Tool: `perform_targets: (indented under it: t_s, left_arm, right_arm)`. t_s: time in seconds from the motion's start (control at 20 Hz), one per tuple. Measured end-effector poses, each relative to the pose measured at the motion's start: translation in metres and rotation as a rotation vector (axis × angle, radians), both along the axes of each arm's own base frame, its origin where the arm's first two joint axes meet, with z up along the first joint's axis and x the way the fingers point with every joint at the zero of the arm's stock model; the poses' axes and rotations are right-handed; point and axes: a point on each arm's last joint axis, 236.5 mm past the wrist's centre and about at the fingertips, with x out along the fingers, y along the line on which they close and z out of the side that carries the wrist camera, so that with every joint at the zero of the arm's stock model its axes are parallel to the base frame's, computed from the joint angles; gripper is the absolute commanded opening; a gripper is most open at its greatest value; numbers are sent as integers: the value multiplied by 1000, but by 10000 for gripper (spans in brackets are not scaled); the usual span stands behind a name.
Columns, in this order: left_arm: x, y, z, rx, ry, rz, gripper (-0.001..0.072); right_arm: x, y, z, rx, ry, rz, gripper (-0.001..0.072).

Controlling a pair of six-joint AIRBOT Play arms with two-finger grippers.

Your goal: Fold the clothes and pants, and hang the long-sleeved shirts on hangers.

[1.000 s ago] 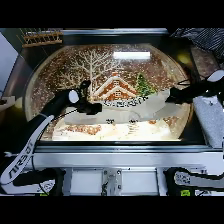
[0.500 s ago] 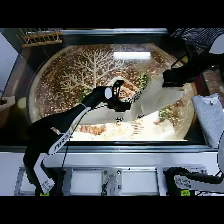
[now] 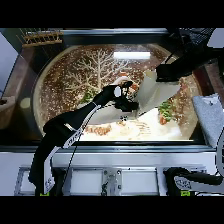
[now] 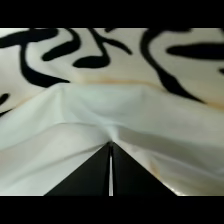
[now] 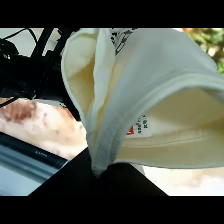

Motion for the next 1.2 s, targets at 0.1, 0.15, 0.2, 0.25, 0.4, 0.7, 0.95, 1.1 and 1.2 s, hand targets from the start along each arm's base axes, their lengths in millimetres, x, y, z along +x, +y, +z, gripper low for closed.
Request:
perform_targets:
  t_s: [0.1,0.15,0.2,0.25,0.4,0.7,0.95,1.1,1.2]
  left_arm:
    - [10,14,10,9,-1,22,3]
    - [19,23,20,10,-15,36,3]
    - [28,34,30,15,-33,49,3]
    - [38,47,41,21,-53,68,3]
    - [73,96,84,39,-137,135,3]
    - [120,227,180,75,-298,321,3]
    - [125,332,250,93,-407,493,3]
    - [118,382,283,107,-465,580,4]
    - [111,405,299,115,-495,621,4]
  right_arm:
    - [1,2,1,7,-6,-2,11]
    - [1,4,2,14,-8,-2,11]
    - [1,6,3,24,-9,1,11]
    - [2,10,5,36,-14,5,11]
    - [3,26,8,70,-30,24,11]
    - [6,88,0,123,-45,93,12]
    - [-1,178,-31,175,-20,176,13]
    - [-16,244,-62,215,14,245,26]
    - [-33,291,-91,253,54,291,328]
